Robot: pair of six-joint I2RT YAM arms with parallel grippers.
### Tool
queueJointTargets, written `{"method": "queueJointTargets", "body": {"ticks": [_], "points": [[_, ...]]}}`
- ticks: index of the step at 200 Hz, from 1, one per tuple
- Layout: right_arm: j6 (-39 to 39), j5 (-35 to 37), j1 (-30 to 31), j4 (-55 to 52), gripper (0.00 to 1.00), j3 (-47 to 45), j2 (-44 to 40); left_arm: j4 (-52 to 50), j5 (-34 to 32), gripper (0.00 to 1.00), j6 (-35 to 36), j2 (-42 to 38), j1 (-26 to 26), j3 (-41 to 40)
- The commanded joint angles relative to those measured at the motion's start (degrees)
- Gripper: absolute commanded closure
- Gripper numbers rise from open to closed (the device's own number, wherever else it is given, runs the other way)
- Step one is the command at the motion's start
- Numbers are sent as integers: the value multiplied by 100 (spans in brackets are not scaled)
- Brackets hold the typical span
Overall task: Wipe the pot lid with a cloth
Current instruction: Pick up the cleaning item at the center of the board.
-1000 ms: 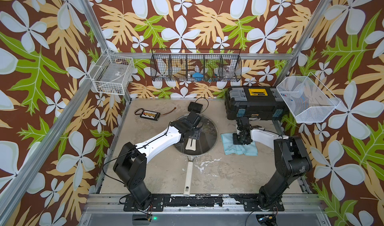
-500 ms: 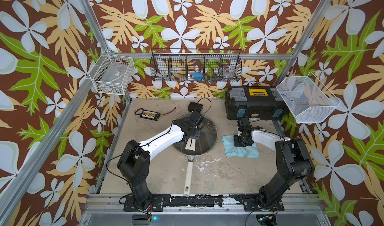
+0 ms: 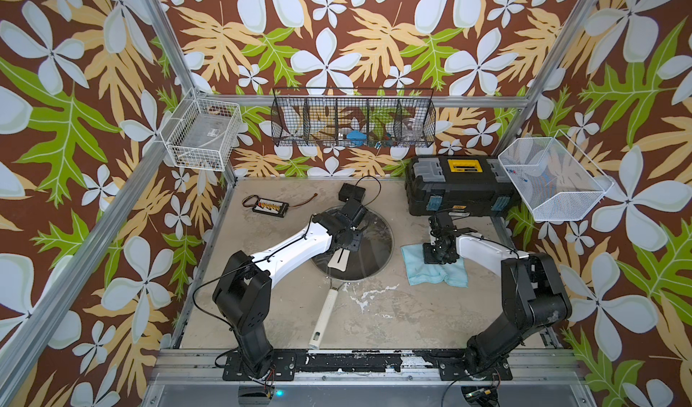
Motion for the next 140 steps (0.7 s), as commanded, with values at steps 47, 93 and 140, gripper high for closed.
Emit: {"method": "queueJointTargets", "body": {"ticks": [47, 93, 140], "points": [[-15, 22, 2, -272, 100, 233, -221, -167, -88, 100, -273, 104, 6, 255], [-15, -78, 3, -275, 100, 268, -283, -165, -63, 100, -604, 168, 11, 340], [9, -17, 2, -245, 100, 292, -514, -164, 0, 100, -716, 59, 6, 689]]}}
